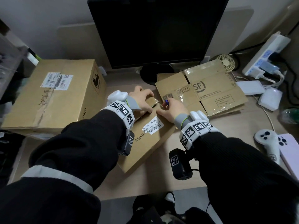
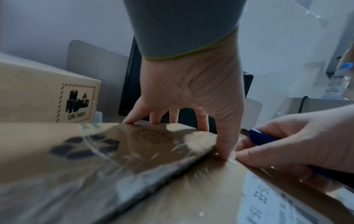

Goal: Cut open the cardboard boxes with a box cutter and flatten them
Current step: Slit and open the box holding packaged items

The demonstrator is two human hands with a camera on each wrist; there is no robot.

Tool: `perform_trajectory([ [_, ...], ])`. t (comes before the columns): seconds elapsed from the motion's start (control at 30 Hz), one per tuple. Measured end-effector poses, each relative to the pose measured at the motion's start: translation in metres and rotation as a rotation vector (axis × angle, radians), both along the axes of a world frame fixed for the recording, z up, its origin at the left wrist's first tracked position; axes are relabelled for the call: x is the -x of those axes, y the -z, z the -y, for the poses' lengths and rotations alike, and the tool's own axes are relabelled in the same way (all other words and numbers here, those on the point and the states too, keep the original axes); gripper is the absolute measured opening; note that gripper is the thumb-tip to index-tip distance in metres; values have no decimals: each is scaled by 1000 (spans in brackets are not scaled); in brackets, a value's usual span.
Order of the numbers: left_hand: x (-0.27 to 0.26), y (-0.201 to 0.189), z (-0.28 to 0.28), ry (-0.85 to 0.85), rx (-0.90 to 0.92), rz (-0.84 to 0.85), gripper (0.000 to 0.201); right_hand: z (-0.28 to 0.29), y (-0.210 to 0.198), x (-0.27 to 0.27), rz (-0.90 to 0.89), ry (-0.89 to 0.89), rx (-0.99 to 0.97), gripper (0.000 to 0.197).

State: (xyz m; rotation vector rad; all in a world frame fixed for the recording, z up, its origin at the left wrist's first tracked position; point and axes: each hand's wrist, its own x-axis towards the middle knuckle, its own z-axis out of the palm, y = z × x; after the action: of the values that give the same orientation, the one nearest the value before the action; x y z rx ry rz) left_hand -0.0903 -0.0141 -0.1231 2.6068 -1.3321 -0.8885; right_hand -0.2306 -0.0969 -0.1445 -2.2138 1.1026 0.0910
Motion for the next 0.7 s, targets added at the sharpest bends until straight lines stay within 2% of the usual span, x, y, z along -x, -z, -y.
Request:
perform_trajectory([
  [0.13, -15, -12, -6, -11, 52, 8, 55, -3, 5, -5, -39, 10, 87, 39],
  [0.23, -38, -26, -22, -124, 112, -50, 50, -4, 4, -15, -79, 19, 121, 54],
  [0.33, -64, -43, -50, -225, 183, -7, 53, -13, -2, -30, -75, 9, 218, 53],
  [0.4, -81, -47, -72, -253, 129, 62, 50, -23, -8, -41, -65, -10, 255, 49],
  [0.53, -102, -44, -120, -390, 58, 97, 44, -49, -13, -61, -24, -46, 182, 54],
  [0.63, -106, -40, -150, -475, 81, 170, 45, -72, -18, -71, -36, -64, 94, 78],
  [0.7, -106, -36, -157, -532, 142, 168, 50, -86, -20, -74, -94, -104, 45, 84],
])
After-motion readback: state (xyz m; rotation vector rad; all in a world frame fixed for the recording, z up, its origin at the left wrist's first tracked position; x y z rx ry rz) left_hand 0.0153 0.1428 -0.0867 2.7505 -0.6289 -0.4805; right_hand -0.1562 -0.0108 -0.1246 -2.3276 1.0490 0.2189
